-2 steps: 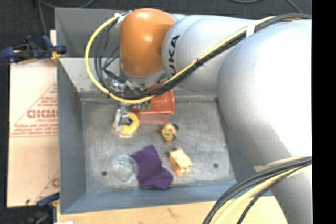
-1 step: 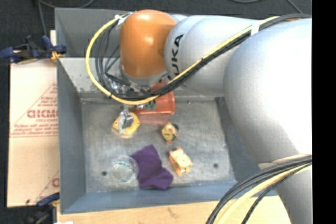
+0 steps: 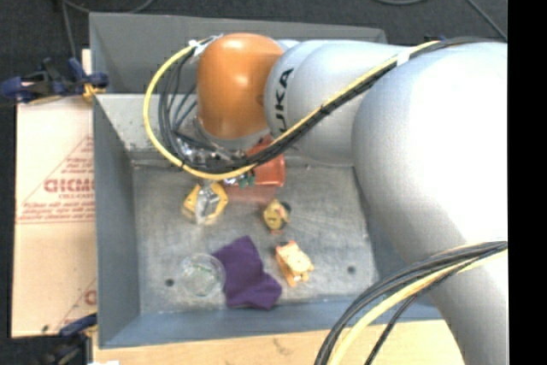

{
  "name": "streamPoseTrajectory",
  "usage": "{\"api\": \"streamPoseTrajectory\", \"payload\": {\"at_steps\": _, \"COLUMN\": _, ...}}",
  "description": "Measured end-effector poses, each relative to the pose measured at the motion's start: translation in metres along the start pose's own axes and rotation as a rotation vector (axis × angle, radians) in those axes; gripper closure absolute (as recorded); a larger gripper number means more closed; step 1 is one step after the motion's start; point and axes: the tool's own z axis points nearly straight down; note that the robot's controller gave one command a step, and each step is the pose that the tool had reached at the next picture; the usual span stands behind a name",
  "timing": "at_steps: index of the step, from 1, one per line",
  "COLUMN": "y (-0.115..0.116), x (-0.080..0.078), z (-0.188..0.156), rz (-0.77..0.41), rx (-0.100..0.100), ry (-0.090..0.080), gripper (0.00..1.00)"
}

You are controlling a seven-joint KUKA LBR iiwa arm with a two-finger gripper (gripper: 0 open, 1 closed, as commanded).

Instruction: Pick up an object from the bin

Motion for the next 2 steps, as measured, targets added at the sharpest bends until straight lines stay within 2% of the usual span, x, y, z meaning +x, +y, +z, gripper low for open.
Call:
{"api": "streamPoseTrajectory", "payload": {"at_steps": 1, "y": -0.006, "x": 0.002, "z": 0.010, "rz": -0.100, "rx": -0.003, "ry": -0.002, "gripper": 0.00}}
{"api": "streamPoseTrajectory", "payload": {"at_steps": 2, "y": -0.016, "x": 0.003, "z": 0.010, "rz": -0.133, "rx": -0.008, "ry": -0.004, "gripper": 0.00}}
